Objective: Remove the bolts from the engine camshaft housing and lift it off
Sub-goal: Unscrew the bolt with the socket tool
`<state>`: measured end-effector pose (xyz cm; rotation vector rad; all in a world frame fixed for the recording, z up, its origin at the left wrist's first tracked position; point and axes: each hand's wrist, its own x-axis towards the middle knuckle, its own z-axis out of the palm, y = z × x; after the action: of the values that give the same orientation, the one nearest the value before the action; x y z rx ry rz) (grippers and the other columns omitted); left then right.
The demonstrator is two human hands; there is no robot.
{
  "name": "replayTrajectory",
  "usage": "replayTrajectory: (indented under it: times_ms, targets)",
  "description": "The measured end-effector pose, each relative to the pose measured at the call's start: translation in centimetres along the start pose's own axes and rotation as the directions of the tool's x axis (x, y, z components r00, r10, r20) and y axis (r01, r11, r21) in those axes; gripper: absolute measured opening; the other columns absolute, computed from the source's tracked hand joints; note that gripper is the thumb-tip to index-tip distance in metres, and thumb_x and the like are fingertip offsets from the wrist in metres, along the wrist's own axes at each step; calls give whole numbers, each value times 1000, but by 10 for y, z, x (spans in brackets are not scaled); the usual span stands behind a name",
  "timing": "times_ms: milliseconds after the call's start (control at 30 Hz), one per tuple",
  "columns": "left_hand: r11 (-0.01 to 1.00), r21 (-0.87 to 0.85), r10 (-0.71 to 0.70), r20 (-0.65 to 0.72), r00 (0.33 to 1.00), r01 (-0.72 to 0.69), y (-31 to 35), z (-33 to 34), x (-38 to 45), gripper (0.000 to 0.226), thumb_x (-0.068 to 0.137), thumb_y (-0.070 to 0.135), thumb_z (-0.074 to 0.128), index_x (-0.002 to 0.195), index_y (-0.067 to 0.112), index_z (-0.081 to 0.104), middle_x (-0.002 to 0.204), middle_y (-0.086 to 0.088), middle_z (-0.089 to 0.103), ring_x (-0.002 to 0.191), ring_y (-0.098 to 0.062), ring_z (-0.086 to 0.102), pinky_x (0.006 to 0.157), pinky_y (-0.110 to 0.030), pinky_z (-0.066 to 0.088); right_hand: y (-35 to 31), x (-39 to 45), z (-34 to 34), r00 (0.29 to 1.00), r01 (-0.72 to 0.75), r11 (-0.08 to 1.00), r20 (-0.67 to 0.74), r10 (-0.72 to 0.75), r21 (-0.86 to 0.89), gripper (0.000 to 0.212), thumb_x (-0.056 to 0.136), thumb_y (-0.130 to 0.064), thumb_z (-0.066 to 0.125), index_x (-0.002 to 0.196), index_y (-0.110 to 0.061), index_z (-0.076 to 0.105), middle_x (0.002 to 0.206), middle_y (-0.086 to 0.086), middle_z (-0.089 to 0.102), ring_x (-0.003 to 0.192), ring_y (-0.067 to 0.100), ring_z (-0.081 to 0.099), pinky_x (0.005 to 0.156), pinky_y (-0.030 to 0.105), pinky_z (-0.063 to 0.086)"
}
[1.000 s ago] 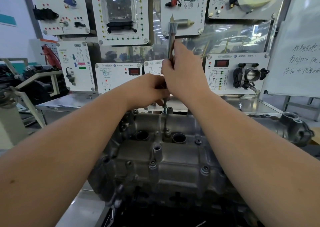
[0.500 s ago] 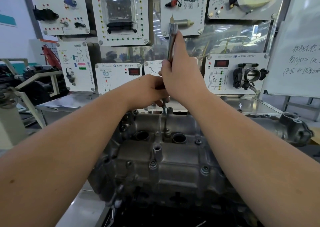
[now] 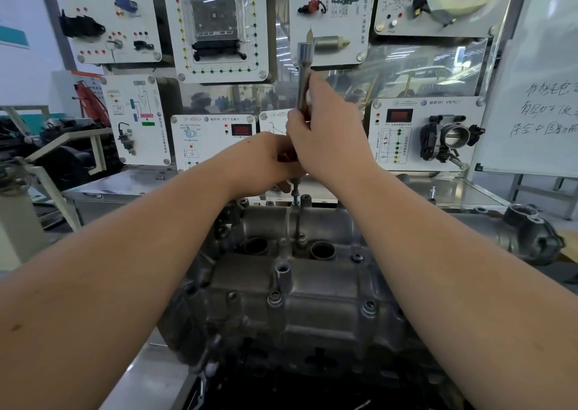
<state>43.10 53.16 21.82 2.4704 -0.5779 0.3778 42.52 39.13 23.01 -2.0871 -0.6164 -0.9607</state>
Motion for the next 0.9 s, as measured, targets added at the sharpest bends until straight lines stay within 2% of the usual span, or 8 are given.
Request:
replayTrajectory:
  times_ms: [100, 267, 400, 467, 567, 700, 800, 900]
  targets:
    - [1000, 14, 10, -24, 1000, -9, -2, 1, 1, 8, 94, 35, 63, 96, 30, 68, 86, 12, 75, 70, -2, 73, 67, -20, 52, -1, -1, -1, 1000, 2, 1000, -5, -2, 24, 41, 99, -26, 56, 139, -21, 51, 92, 0, 69, 84, 19, 63, 73, 30, 51]
    - [1000, -24, -1, -3, 1000, 1, 2, -1, -1, 12, 98, 31, 57, 95, 37, 66, 86, 19, 74, 76, 2, 72, 54, -5, 45, 3, 3, 1, 999, -32, 999, -21, 33, 23, 7, 101, -17, 46, 107, -14, 47, 73, 1, 54, 64, 15, 54, 50, 27, 37]
    - [1000, 27, 10, -2, 1000, -10, 2, -1, -2, 11, 98, 31, 56, 93, 37, 64, 84, 27, 71, 73, 6, 70, 60, -14, 49, 1, 0, 1, 1000, -13, 1000, 4, 13, 25, 29, 101, -22, 50, 128, -12, 50, 75, -4, 57, 66, 8, 52, 50, 19, 33]
    - [999, 47, 21, -10, 1000, -21, 2, 0, -2, 9, 96, 36, 58, 95, 31, 66, 83, 17, 73, 70, 2, 71, 69, -23, 54, 1, 0, 0, 1000, -1, 999, -7, 1, 36, 32, 99, -27, 56, 130, -18, 53, 88, -3, 66, 75, 12, 59, 56, 15, 37]
    - [999, 35, 8, -18, 1000, -8, 2, 1, 0, 19, 93, 40, 61, 99, 23, 69, 83, 7, 75, 70, -2, 72, 71, -25, 55, 1, 1, 0, 1000, -13, 999, -22, 14, 40, 18, 99, -23, 56, 116, -18, 57, 81, -6, 62, 71, 10, 58, 54, 18, 37]
    - [1000, -7, -3, 9, 1000, 3, 1, 1, 0, 10, 99, 26, 58, 100, 27, 68, 82, 19, 74, 73, 6, 69, 57, -8, 47, 5, 3, 1, 999, -33, 999, -14, 33, 41, 7, 99, -16, 48, 95, -17, 43, 72, 0, 57, 64, 12, 55, 46, 17, 34]
    - [1000, 9, -3, 5, 1000, 3, 2, 0, -1, 12, 98, 23, 58, 92, 30, 66, 78, 24, 73, 70, 9, 68, 55, -6, 45, 2, 2, 2, 1000, -6, 1000, -6, 6, 24, 14, 99, -17, 49, 111, -20, 44, 66, -7, 50, 58, 6, 49, 44, 11, 34]
    - [1000, 19, -11, 10, 1000, 11, 2, 1, 0, 16, 95, 36, 62, 101, 22, 69, 85, 7, 77, 70, -2, 73, 74, -27, 58, 1, -1, 0, 1000, 3, 998, -17, -2, 69, 47, 99, -26, 58, 143, -23, 45, 88, -5, 66, 75, 11, 62, 64, 21, 48]
